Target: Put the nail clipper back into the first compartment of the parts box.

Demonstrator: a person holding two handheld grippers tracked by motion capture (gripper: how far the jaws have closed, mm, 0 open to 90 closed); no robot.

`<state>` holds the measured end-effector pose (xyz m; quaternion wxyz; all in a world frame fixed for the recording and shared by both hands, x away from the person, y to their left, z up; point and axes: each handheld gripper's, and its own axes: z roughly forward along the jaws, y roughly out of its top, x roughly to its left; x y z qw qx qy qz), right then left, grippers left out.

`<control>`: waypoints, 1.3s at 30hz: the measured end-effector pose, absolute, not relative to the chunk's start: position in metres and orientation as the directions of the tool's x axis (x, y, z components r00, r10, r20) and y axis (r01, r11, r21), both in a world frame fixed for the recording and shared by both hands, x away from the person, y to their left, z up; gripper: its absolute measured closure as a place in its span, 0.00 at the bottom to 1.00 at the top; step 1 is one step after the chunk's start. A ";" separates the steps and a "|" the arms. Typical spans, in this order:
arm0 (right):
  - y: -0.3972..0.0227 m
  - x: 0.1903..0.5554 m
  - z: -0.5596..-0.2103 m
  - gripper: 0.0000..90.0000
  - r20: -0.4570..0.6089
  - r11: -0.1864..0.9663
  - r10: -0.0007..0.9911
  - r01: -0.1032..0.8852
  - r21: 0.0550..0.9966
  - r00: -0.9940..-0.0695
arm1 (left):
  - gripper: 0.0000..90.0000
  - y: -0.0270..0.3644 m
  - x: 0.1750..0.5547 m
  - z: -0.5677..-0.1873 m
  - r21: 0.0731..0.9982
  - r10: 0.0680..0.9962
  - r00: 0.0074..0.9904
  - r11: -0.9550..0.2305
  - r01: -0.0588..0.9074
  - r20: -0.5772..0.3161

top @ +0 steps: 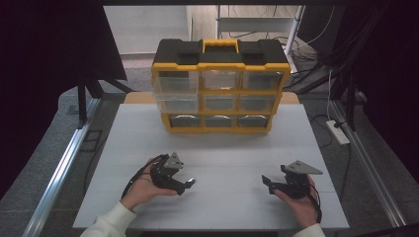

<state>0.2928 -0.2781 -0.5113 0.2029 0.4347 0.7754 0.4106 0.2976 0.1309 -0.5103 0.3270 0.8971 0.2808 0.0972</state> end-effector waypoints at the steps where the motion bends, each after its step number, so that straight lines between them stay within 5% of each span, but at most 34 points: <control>1: -0.278 0.293 -0.511 0.17 0.047 0.283 0.839 0.508 0.813 -0.543 | 0.23 0.130 0.298 -0.511 0.638 0.565 0.825 -0.633 0.439 -0.006; 16: -0.277 0.293 -0.511 0.17 0.045 0.286 0.839 0.508 0.812 -0.543 | 0.29 0.112 0.302 -0.526 0.589 0.553 0.833 -0.680 0.437 0.019; 39: -0.277 0.293 -0.511 0.17 0.042 0.288 0.839 0.508 0.812 -0.543 | 0.86 0.109 0.305 -0.524 0.542 0.520 0.853 -0.703 0.460 -0.050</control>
